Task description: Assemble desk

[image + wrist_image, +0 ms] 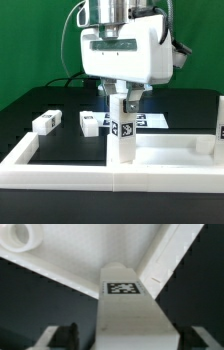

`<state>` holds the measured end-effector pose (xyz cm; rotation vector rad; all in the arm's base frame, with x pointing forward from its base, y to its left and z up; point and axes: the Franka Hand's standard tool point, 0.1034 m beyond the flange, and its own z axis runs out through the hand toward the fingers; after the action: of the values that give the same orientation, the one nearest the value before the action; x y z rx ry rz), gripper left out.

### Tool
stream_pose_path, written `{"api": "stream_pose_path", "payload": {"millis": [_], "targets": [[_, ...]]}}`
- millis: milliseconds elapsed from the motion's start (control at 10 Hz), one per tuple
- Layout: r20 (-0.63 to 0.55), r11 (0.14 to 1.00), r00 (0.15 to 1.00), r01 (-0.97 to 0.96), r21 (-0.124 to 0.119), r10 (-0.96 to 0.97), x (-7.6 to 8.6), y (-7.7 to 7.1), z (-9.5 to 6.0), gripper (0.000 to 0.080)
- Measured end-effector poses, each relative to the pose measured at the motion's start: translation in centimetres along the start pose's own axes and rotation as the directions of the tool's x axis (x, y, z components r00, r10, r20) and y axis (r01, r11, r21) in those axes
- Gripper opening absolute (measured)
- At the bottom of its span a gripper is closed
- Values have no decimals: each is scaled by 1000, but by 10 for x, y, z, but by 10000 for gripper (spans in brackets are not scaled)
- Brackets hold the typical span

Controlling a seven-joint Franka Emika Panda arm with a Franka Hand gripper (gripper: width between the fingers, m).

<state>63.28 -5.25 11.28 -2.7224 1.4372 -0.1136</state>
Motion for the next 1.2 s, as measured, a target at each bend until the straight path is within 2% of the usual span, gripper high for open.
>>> {"api": "stream_pose_path", "payload": {"millis": [100, 200, 500, 600, 800, 900, 1000, 1200], "targets": [[-2, 999, 999, 50, -1, -50, 0, -1, -1, 543], [-4, 989, 989, 151, 0, -151, 0, -1, -1, 628], [-7, 936, 936, 353, -1, -353, 2, 0, -1, 649], [-7, 893, 893, 451, -2, -451, 2, 0, -1, 648], [-7, 754, 754, 656, -12, -657, 0, -3, -1, 648], [-5, 635, 635, 772, -13, -772, -2, -4, -1, 648], [-9, 582, 582, 813, -14, -813, -3, -6, -1, 648], [-9, 411, 411, 911, -19, -912, -3, -7, -1, 648]]}}
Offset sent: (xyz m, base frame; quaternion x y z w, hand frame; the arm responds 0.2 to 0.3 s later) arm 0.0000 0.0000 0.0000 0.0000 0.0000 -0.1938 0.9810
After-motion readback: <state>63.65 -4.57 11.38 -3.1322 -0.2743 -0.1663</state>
